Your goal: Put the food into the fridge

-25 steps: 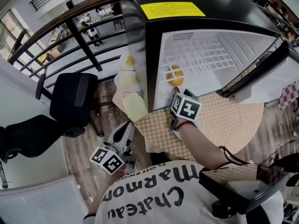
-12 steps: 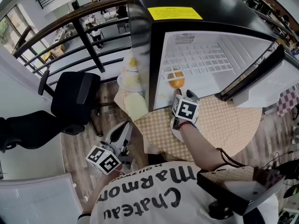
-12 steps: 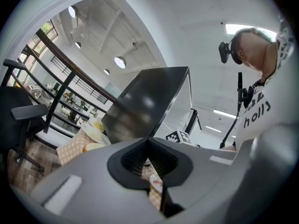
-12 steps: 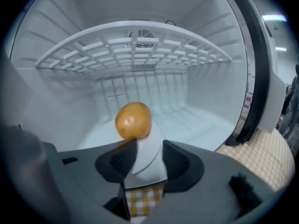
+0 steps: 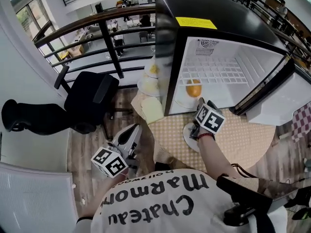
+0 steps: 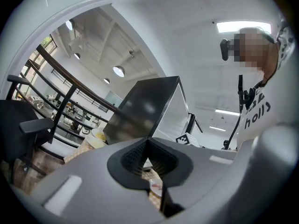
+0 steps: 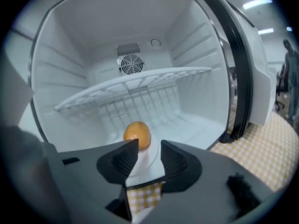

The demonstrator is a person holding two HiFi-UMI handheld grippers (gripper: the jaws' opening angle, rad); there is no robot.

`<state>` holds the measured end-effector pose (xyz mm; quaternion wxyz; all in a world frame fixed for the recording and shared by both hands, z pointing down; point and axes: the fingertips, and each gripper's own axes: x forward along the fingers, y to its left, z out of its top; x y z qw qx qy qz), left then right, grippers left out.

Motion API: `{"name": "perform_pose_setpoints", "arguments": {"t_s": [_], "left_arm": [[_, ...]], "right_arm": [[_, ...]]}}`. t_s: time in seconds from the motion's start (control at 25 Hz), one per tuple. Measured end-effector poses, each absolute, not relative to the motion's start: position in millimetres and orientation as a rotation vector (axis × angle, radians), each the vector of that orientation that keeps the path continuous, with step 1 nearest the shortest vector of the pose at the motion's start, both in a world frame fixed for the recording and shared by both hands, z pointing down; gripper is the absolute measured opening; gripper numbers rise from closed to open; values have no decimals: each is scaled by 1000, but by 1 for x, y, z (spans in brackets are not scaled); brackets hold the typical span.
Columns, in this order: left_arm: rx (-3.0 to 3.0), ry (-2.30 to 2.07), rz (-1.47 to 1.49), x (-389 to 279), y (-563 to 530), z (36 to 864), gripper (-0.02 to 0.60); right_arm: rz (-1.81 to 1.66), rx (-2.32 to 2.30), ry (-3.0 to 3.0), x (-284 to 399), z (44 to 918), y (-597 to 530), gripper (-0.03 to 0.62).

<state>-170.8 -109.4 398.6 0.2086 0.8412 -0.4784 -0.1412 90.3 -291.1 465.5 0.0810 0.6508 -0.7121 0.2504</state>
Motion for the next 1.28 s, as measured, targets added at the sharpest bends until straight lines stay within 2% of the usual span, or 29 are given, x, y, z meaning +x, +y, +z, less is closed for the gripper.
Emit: {"name": "perform_pose_setpoints", "arguments": {"t_s": [0.04, 0.08, 0.12, 0.44, 0.76, 1.28], "left_arm": [[2348, -1331, -398, -167, -105, 395, 5], [2355, -1327, -401, -163, -100, 392, 5], [2362, -1321, -401, -157, -94, 390, 5], [2362, -1219, -322, -84, -30, 397, 5], [2434, -1174, -311, -33, -1, 368, 5], [2397, -1309, -374, 70, 43, 357, 5]], "right_arm": [[822, 1939, -2190, 92, 457, -284, 132], [890, 1919, -2255, 92, 448, -275, 52], [937, 1884, -2317, 92, 440, -265, 31], [820, 1537, -2532, 95, 409, -142, 17], [669, 1529, -2639, 152, 359, -100, 15], [498, 1369, -2684, 253, 355, -30, 15]]}}
